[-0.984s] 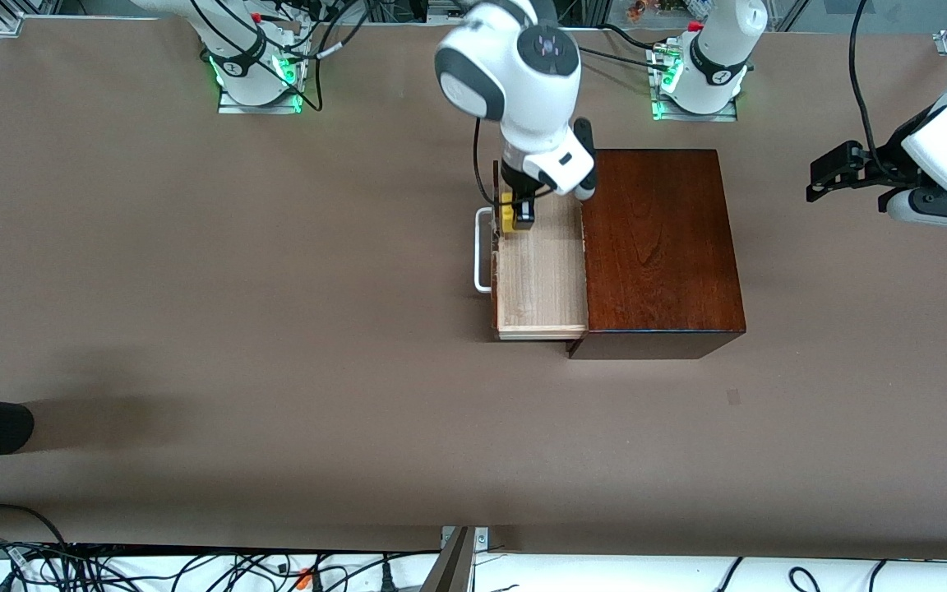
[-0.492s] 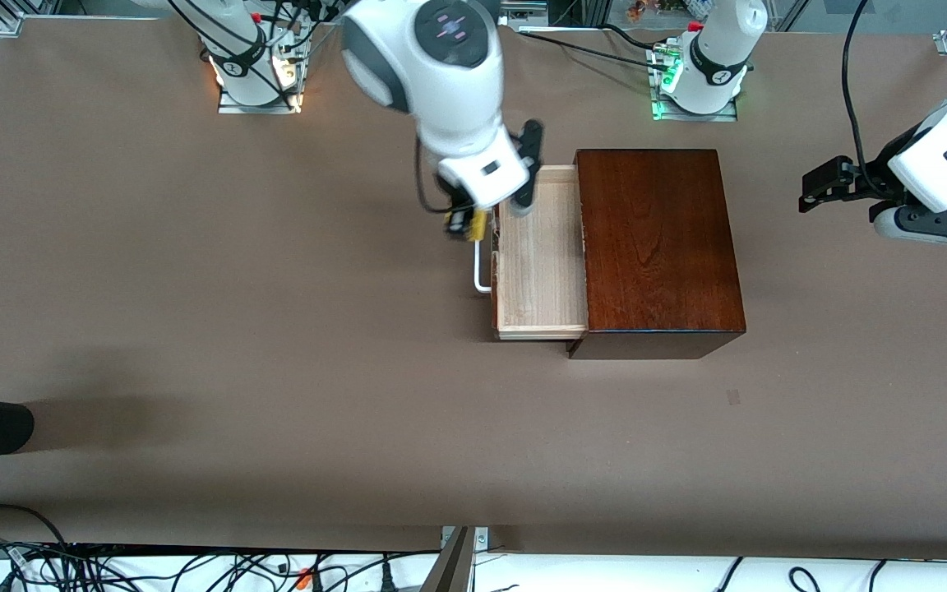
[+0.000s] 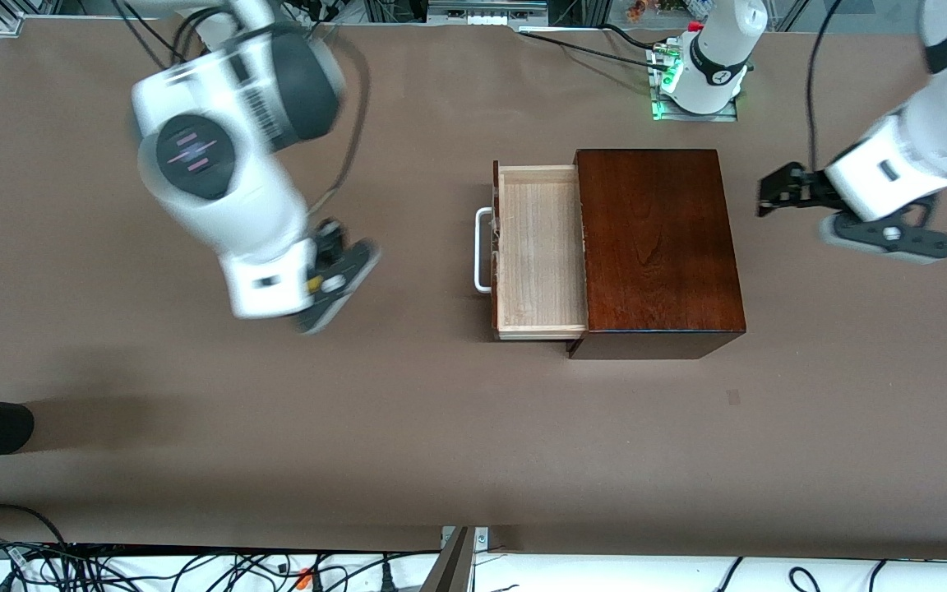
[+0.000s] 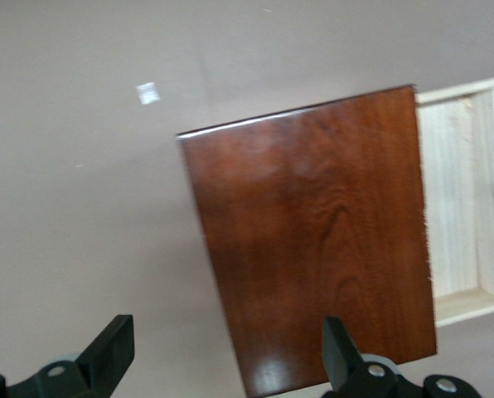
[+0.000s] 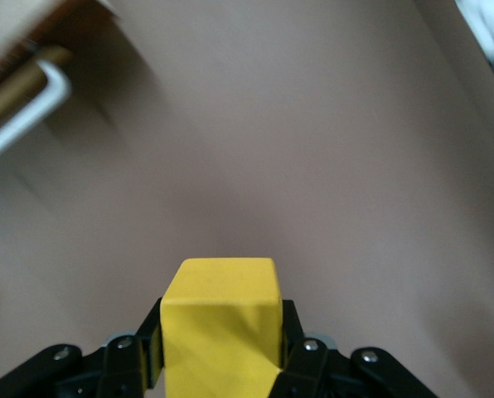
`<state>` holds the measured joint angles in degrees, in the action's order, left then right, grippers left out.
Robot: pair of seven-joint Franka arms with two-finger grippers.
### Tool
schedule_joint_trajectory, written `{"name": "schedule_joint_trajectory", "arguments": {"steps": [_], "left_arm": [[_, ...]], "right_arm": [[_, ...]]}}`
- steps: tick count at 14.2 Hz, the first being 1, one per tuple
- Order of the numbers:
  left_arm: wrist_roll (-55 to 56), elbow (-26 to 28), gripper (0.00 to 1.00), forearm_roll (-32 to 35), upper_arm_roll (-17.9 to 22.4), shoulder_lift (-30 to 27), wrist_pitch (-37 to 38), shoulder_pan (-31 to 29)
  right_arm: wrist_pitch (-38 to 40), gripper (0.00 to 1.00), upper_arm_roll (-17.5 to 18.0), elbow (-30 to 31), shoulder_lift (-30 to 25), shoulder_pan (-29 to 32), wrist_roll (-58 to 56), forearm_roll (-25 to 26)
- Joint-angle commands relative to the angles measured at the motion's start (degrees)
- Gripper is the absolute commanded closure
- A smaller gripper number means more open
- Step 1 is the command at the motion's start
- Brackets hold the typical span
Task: Open drawer, take yellow block, close drawer
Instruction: 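Lift the cube out with the right gripper while the left gripper approaches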
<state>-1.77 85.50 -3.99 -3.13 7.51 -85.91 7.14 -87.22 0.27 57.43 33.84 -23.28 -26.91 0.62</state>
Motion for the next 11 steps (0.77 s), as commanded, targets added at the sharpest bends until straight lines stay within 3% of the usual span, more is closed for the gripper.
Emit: {"name": "schedule_joint_trajectory", "arguments": {"steps": [1, 4, 7, 10, 11], "left_arm": [[-0.16, -5.07, 0.00, -0.93, -0.56, 2.24, -0.74, 3.48], [-0.69, -5.96, 0.00, -3.04, -2.93, 2.24, -0.92, 4.81], [-0.25, -5.96, 0.00, -3.31, -4.42, 3.12, -3.90, 11.11], [-1.12, -5.79, 0.00, -2.69, -4.51, 4.08, -6.27, 17.28], [-1.13, -5.79, 0.00, -2.69, -4.95, 4.70, -6.54, 19.47]], "right_arm": [[2.31, 0.84, 0.08, 4.25, -3.67, 5.60, 1.78, -1.41], [1.79, 0.84, -5.61, 11.37, -9.12, 6.32, 1.78, -3.06], [1.61, 0.85, -11.60, 16.56, -12.04, 6.32, 2.82, -5.10], [-0.84, 0.87, -13.89, 20.69, -12.21, 6.23, 3.45, -5.19], [-4.33, 0.87, -13.72, 24.97, -13.87, 6.23, 3.53, -5.27]]}}
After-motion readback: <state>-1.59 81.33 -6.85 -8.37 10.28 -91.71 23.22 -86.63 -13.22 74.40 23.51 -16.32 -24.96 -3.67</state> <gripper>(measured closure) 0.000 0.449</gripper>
